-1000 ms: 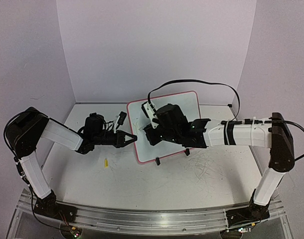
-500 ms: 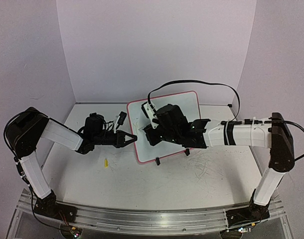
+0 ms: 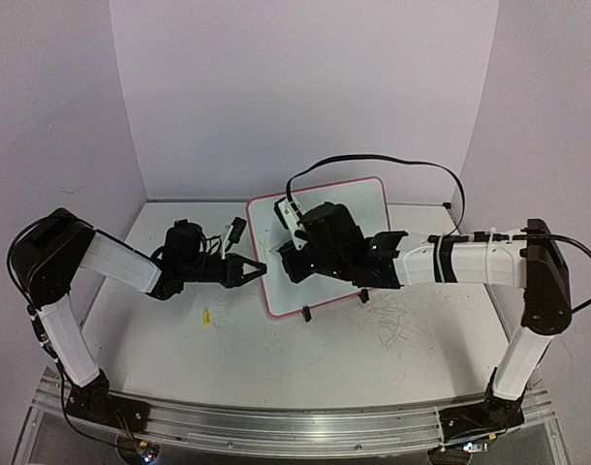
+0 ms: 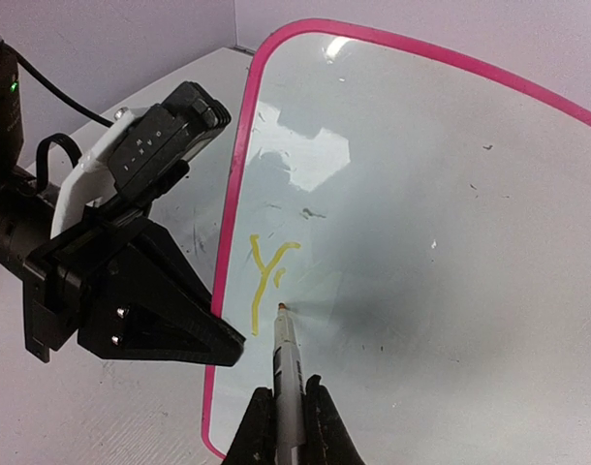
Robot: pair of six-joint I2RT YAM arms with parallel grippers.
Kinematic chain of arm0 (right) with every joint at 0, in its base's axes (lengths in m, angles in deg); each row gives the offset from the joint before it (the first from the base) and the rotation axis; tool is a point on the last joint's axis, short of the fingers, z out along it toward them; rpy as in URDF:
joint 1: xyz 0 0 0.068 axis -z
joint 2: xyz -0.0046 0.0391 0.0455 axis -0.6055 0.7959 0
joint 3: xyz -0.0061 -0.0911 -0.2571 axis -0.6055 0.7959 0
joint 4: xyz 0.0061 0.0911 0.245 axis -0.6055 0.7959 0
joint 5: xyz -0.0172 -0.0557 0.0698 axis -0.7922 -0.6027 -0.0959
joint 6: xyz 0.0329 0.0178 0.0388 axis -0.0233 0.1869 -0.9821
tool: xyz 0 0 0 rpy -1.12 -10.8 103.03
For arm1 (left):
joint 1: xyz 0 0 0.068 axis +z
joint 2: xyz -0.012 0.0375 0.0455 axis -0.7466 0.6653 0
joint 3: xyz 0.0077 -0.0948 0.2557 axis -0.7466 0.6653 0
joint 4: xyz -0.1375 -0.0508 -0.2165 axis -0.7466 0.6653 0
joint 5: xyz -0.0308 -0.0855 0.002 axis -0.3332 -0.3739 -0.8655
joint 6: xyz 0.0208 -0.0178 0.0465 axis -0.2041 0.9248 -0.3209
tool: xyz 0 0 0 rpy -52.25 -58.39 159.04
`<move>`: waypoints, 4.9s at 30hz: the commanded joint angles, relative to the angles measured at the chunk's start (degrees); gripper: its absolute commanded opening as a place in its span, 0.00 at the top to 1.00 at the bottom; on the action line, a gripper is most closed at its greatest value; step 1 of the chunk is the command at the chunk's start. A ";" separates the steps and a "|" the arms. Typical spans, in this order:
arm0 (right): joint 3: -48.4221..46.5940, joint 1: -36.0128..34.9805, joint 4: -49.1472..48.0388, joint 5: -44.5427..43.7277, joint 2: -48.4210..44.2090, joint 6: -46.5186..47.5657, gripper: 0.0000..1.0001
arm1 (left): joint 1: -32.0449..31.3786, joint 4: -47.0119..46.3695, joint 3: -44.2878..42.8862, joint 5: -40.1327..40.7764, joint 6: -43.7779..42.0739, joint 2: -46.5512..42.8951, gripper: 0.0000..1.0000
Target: Write a sentence on the whiteboard
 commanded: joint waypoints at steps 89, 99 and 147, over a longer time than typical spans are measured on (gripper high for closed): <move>-2.43 2.10 -0.76 -3.85 1.35 -2.17 1.00 | -1.44 4.71 -1.14 0.84 -3.12 -0.80 1.00; -2.90 1.88 -0.76 -1.48 2.17 -2.14 1.00 | -1.46 4.82 -1.30 0.76 -3.27 -0.64 1.00; 1.57 3.24 -3.61 3.78 -3.20 -0.97 1.00 | -1.46 5.89 -1.44 1.47 -3.68 -0.99 1.00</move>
